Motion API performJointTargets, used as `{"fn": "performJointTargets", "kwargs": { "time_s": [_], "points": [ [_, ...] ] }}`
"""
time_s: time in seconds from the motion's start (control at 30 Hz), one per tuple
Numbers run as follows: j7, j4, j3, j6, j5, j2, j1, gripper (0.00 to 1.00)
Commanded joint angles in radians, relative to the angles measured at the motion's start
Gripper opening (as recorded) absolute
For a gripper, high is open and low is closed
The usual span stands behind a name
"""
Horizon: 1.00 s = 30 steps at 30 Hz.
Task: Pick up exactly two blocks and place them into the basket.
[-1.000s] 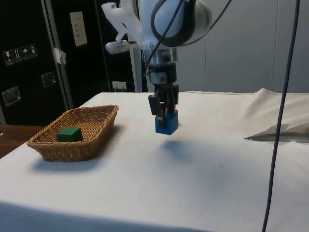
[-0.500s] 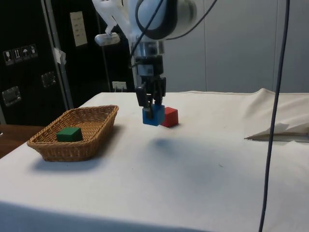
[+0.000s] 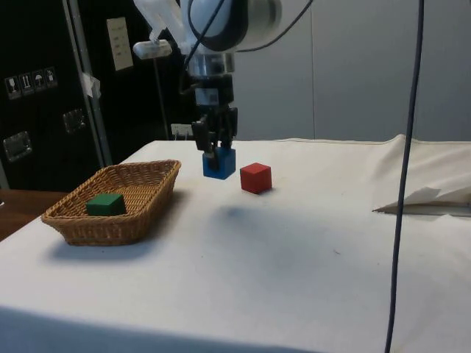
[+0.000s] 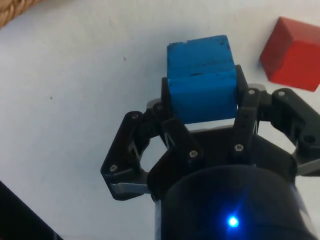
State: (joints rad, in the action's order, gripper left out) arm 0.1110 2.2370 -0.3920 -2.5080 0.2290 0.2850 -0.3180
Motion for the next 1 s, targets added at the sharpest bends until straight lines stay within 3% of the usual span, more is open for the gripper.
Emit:
{"fn": "performJointTargets", "kwargs": {
  "time_s": [0.0, 0.07, 0.1, 0.13, 0.37, 0.4, 0.43, 0.67, 0.7, 0.73, 0.93, 0.97],
  "points": [
    [0.011, -0.016, 0.001, 0.016, 0.004, 0.006, 0.005, 0.03],
    [0.022, -0.042, -0.006, 0.03, 0.004, 0.017, 0.007, 0.03],
    [0.014, -0.034, -0.009, 0.018, 0.0, 0.014, 0.002, 0.03],
    [0.025, -0.05, -0.008, 0.033, 0.004, 0.02, 0.008, 0.03],
    [0.056, -0.122, -0.023, 0.086, 0.016, 0.037, 0.014, 0.03],
    [0.045, -0.117, -0.03, 0.076, 0.005, 0.037, 0.007, 0.03],
    [0.059, -0.134, -0.025, 0.097, 0.018, 0.039, 0.015, 0.03],
    [0.079, -0.235, -0.036, 0.171, 0.032, 0.067, 0.023, 0.03],
    [0.07, -0.217, -0.042, 0.152, 0.021, 0.061, 0.016, 0.03],
    [0.079, -0.248, -0.037, 0.179, 0.033, 0.072, 0.023, 0.03],
    [0.074, -0.354, -0.04, 0.229, 0.038, 0.127, 0.026, 0.03],
    [0.072, -0.328, -0.044, 0.214, 0.028, 0.109, 0.021, 0.03]
  ]
}}
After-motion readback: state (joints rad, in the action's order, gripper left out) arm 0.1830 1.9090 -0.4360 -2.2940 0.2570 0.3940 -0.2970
